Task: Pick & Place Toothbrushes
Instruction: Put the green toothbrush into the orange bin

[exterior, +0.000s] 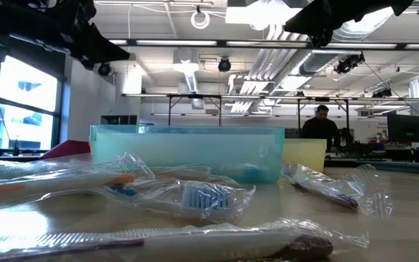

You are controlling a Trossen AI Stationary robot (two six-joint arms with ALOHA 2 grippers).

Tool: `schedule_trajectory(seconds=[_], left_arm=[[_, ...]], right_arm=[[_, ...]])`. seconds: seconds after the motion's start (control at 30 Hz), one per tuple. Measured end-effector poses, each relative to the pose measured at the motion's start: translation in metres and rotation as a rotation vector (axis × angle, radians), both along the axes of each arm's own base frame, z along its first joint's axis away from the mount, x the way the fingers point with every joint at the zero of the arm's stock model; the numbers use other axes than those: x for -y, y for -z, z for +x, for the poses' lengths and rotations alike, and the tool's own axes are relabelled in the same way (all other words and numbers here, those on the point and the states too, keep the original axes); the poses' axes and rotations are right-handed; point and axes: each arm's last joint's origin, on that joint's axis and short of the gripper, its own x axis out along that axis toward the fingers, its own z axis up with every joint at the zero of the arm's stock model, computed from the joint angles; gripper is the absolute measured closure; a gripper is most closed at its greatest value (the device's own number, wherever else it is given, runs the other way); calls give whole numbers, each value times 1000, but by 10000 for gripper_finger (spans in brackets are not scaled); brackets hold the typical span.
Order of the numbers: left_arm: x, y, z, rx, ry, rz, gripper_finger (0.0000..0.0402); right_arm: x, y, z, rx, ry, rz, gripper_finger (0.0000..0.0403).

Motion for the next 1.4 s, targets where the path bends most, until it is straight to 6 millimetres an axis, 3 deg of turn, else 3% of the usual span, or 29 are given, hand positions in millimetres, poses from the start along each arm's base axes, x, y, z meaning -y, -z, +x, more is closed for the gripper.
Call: schedule_trajectory(seconds=[0.37,0.63,1.0,1.13,1.4], left_arm=[[3,4,-5,-35,69,-46,401],[7,4,-4,-33,191,-50,401],[7,10,-1,-101,205,-28,401],[13,14,-2,-153,203,-72,401],[37,4,3,-292,175,-53,401]], right_arm=[[0,1,2,-7,0,2,348],[4,13,14,-69,-2,14,348],[8,23,28,-100,-3,20,348],[9,22,28,-92,14,13,348],[11,19,29,-67,73,-13,348]])
